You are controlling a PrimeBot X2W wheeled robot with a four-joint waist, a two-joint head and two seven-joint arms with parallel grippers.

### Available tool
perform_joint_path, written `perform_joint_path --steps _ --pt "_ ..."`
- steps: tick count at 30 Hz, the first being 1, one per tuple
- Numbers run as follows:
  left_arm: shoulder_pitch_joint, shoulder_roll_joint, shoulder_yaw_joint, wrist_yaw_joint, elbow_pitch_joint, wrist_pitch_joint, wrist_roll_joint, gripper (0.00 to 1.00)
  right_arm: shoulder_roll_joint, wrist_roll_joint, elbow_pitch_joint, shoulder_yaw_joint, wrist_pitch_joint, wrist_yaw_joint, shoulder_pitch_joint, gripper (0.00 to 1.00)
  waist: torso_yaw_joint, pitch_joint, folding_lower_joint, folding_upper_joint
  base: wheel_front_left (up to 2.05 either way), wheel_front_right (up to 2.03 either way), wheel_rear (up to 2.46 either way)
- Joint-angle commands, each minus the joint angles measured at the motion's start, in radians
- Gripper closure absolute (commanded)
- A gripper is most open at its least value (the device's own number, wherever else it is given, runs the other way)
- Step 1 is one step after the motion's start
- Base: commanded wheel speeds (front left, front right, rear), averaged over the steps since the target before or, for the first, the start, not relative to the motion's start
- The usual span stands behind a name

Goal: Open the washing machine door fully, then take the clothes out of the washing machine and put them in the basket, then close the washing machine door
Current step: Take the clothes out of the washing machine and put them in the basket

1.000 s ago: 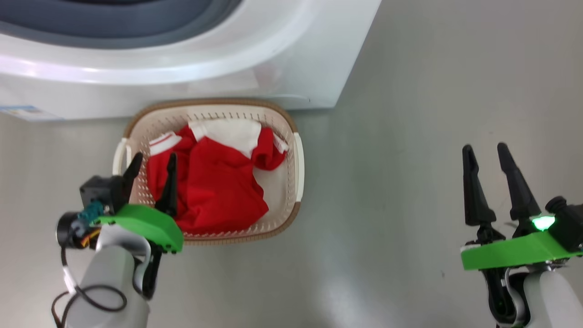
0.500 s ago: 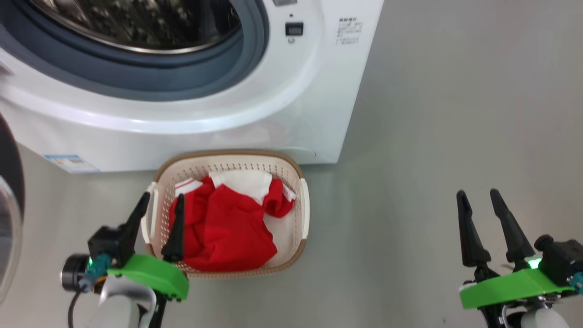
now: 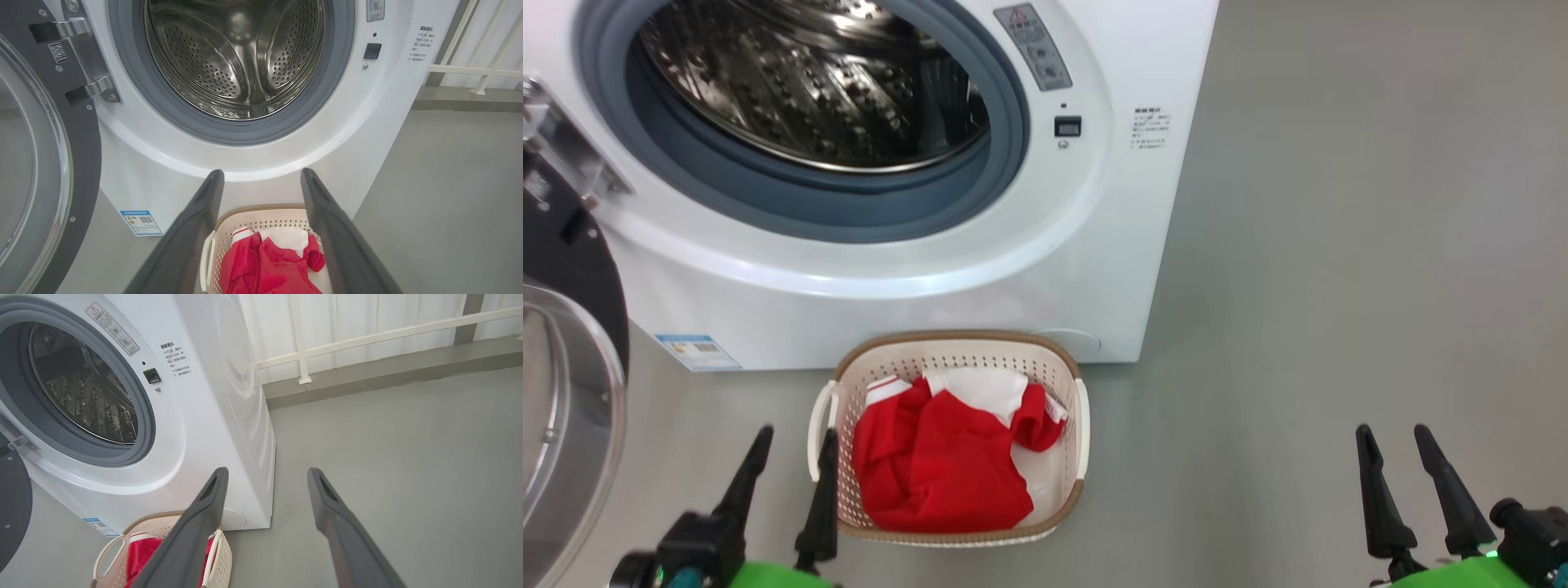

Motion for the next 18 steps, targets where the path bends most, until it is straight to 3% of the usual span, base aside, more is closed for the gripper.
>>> perform_joint_path --steps 1,18 --pt "0.018 0.015 0.044 -0.005 -0.038 -0.008 0.008 0.00 -0.012 -0.002 -0.024 0.020 -0.006 0.006 0.001 0.00 0.007 -0.031 0.0000 0.0000 0.00 0.00 0.00" --pt "0.166 0.005 0.082 -0.005 -0.142 -0.008 0.011 0.00 -0.012 0.010 -0.031 0.004 -0.006 0.006 0.065 0.00 0.000 -0.076 0.0000 0.0000 0.00 0.00 0.00"
